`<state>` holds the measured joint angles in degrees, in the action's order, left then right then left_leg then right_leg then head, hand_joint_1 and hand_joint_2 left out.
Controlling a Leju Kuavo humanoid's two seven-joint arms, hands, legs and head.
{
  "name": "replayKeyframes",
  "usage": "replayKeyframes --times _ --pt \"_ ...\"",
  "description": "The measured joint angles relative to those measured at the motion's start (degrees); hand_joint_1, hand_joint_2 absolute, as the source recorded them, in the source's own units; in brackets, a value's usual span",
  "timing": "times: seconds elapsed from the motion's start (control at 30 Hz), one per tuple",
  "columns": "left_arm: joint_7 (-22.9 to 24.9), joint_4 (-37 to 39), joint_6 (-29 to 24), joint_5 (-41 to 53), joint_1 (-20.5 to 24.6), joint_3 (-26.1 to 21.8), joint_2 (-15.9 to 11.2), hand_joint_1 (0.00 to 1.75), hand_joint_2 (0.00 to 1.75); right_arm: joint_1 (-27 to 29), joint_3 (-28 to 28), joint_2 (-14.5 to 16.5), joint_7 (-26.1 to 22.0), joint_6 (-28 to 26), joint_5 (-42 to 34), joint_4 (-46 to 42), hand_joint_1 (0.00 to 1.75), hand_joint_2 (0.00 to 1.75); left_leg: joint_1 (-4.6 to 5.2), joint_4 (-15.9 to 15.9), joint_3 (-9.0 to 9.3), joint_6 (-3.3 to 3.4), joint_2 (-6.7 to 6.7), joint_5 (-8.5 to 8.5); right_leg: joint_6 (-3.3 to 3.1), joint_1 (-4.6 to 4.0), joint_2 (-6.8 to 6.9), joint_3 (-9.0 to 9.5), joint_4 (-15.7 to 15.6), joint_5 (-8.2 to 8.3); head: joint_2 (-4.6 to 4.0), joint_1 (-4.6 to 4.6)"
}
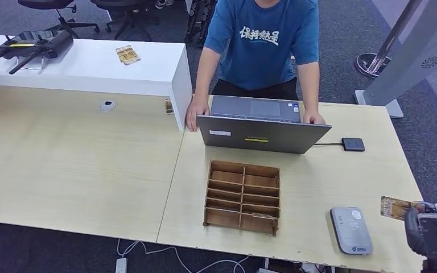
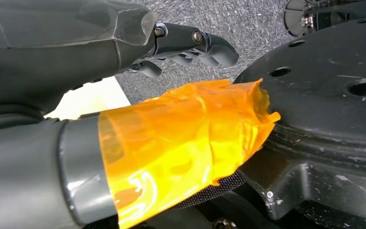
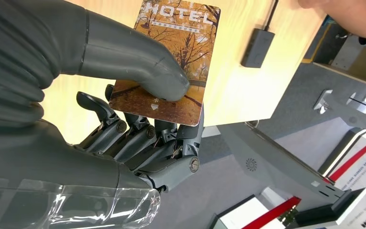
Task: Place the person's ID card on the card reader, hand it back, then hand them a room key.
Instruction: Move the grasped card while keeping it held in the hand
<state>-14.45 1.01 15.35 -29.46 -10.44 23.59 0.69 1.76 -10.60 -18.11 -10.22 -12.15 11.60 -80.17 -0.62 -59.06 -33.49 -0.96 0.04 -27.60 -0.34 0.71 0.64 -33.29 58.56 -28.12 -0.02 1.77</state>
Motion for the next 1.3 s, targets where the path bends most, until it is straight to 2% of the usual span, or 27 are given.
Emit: replayKeyframes --times 0.47,1.0,1.3 --pt "-0.1 0.0 0.2 -0.2 -0.3 -0.4 0.1 0.0 0.0 3.6 -0.7 0.7 0.2 2.3 0.9 -1.1 1.75 1.75 0.0 0.0 0.0 0.01 0.01 0.0 0.01 0.0 0.0 0.02 0.0 0.0 0.0 -0.01" --pt "-0.1 0.0 0.8 0.0 -0.4 -0.4 -0.2 0.0 0.0 2.9 1.2 1.5 1.3 3.2 1.9 1.8 1.75 1.75 0.0 0.0 -0.01 0.01 0.01 0.0 0.0 0.0 0.01 0.02 0.0 0.0 0.0 0.0" --pt "0.0 0.0 1.1 0.1 -0.4 -0.4 -0.5 0.0 0.0 2.4 4.1 2.2 2.6 4.2 2.9 4.1 1.75 1.75 0.0 0.0 -0.01 0.01 0.01 0.0 0.0 0.0 0.02 0.02 0.0 0.0 0.0 0.01"
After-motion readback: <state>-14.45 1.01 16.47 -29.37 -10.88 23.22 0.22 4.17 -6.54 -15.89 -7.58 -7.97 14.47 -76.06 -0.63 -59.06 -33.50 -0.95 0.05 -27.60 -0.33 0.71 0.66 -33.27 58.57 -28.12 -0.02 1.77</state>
